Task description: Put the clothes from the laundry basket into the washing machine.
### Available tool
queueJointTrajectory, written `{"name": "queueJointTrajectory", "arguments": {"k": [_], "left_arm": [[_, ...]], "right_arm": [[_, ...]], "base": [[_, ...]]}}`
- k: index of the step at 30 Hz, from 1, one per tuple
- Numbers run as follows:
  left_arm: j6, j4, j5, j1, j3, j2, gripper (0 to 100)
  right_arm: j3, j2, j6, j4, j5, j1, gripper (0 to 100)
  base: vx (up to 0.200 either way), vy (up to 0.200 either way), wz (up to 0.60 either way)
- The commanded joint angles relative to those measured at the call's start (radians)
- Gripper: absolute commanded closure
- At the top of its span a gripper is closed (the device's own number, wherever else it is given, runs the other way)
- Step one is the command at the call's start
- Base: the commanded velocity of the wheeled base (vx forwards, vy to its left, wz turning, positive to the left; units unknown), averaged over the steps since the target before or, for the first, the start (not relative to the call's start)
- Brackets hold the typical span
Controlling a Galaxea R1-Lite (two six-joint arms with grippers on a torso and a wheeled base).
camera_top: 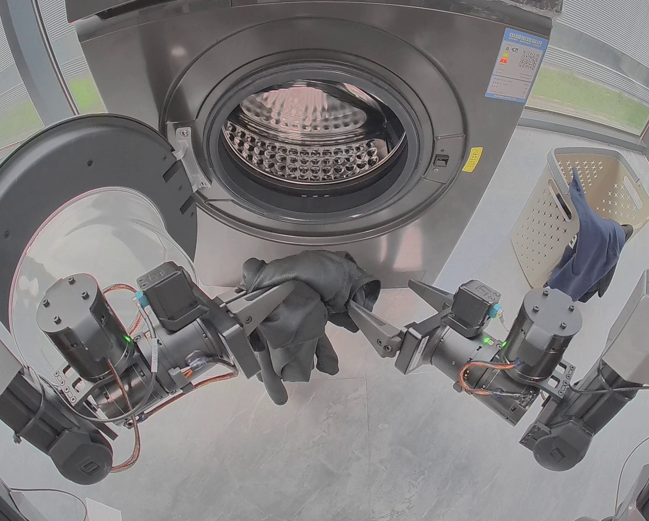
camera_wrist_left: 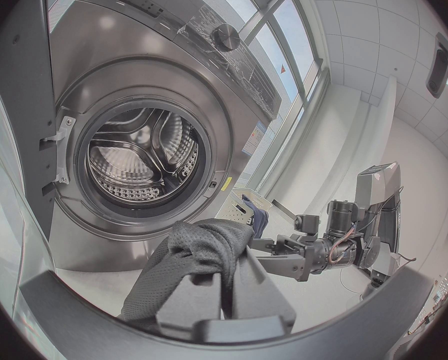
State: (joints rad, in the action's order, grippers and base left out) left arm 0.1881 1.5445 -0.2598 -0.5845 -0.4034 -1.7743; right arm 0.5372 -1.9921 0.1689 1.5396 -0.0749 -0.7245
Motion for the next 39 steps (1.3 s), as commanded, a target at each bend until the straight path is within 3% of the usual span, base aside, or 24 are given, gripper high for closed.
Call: {"name": "queueJointTrajectory", "arguments": {"k": [1, 19, 29, 39], "left_arm": [[-0.001, 0.000, 0.001, 0.002, 0.000, -0.014, 100], [-0.004, 0.000, 0.001, 0.021, -0.011, -0.016, 100], [-0.006, 0.000, -0.001, 0.009, -0.005, -0.007, 100], [-0.007, 0.000, -0.001, 0.005, -0.005, -0.002, 100]], "right_arm": [[-0.051, 0.072, -0.002, 0.001, 0.003, -0.009, 0], [-0.106, 0.121, -0.008, 0.002, 0.021, -0.029, 0], [0.050, 0.032, -0.020, -0.009, 0.027, -0.052, 0], [0.098, -0.053, -0.020, -0.001, 0.044, -0.090, 0]], "base": [[0.000, 0.000, 0.00], [0.000, 0.000, 0.00], [0.000, 0.000, 0.00], [0.000, 0.000, 0.00]]}}
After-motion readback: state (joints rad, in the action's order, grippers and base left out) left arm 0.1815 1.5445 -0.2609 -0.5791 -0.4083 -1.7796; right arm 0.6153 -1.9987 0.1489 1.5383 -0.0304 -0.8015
